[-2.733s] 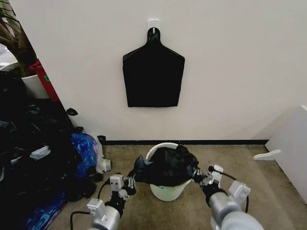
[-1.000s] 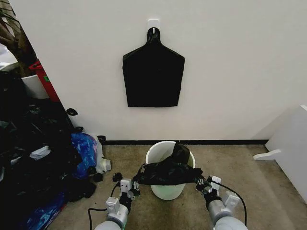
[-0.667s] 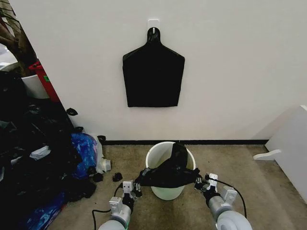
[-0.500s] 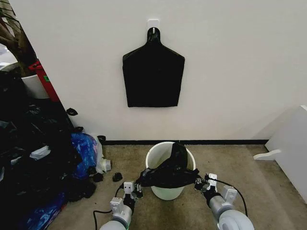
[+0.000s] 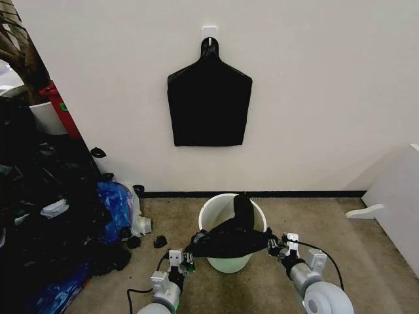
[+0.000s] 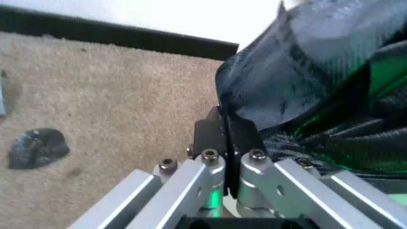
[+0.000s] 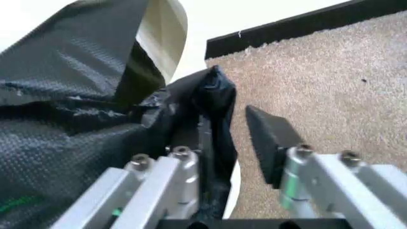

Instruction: Place the garbage bag over the trash bin.

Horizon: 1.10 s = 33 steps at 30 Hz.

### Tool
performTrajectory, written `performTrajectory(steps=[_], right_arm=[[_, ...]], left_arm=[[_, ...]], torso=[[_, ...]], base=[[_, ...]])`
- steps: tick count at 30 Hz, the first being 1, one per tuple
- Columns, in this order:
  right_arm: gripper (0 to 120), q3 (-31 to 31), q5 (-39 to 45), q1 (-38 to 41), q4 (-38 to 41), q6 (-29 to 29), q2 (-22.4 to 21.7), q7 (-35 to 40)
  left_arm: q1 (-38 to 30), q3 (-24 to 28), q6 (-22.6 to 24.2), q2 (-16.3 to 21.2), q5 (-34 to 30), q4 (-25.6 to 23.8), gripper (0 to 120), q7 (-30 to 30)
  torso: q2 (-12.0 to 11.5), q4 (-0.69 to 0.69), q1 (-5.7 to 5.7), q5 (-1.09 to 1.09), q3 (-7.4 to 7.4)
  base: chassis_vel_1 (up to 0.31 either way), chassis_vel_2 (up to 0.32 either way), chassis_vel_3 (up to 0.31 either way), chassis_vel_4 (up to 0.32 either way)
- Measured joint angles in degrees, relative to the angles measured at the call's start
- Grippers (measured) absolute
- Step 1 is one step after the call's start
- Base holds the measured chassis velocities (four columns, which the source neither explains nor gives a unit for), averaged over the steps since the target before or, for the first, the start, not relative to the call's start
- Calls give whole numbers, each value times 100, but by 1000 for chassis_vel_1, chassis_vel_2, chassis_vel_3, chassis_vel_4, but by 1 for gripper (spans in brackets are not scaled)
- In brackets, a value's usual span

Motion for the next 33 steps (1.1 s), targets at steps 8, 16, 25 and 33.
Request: performTrajectory(steps=[8, 16, 25, 33], right_arm=[[51, 16, -118, -243, 125, 79, -20, 26], [83, 35, -454, -481, 263, 319, -68, 117], [100, 274, -606, -706, 241, 506, -287, -405], [100, 478, -595, -980, 214, 698, -521, -1081]], left_arm=[[280, -173, -112, 159, 380, -181, 28, -29], [541, -385, -295, 409, 649, -399, 59, -94], [632, -412, -358, 507, 872, -510, 94, -67], [709, -445, -360, 657, 898, -616, 100, -31]], torso=[[0, 0, 0, 0, 0], [0, 0, 0, 0, 0], [0, 0, 0, 1, 0], [0, 0, 0, 0, 0]], base=[[0, 0, 0, 0], [0, 0, 0, 0], [0, 0, 0, 0], [0, 0, 0, 0]])
